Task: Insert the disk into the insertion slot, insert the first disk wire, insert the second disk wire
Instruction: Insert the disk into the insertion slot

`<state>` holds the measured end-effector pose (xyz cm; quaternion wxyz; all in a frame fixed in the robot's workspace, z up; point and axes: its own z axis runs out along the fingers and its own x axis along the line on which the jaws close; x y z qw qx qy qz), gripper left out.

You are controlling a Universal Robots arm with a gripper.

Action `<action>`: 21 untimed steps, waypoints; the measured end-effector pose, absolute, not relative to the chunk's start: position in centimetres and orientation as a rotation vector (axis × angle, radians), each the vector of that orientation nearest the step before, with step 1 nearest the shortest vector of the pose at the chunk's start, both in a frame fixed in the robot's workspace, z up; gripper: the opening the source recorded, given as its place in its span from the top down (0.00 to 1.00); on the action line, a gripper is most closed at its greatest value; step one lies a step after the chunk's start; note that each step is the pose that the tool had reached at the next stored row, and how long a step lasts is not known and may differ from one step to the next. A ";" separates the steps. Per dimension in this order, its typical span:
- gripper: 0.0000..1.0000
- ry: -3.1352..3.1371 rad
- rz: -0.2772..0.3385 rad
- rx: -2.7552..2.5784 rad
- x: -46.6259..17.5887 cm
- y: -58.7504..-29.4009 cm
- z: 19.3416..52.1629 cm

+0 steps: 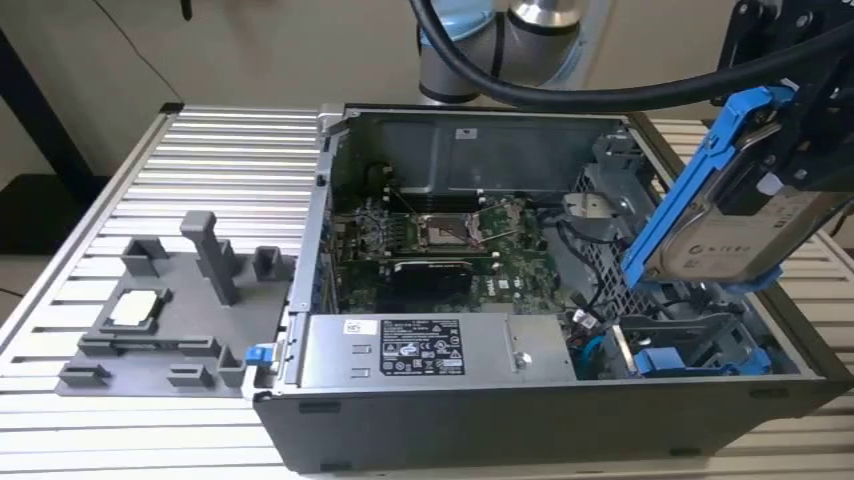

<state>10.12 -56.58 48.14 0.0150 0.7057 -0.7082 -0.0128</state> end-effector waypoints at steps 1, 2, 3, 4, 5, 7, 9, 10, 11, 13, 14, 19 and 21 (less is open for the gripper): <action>0.67 -2.203 -0.040 2.197 10.1 -56.6 48.1; 0.67 -2.203 -0.040 2.197 10.1 -56.7 48.0; 0.67 -2.202 -0.039 2.197 10.1 -56.7 47.9; 0.67 -2.202 -0.040 2.198 10.1 -56.8 47.9; 0.67 -2.202 -0.040 2.198 10.1 -56.9 47.8; 0.67 -2.202 -0.040 2.199 10.2 -57.1 47.6; 0.67 -2.201 -0.041 2.200 10.2 -57.3 47.5; 0.67 -2.201 -0.041 2.200 10.2 -57.4 47.4; 0.67 -2.201 -0.041 2.201 10.3 -57.5 47.4; 0.67 -2.200 -0.043 2.202 10.4 -57.7 47.2; 0.67 -2.198 -0.044 2.203 10.5 -57.8 47.2; 0.67 -2.196 -0.049 2.204 10.6 -57.9 47.0; 0.67 -2.196 -0.049 2.204 10.6 -57.9 47.0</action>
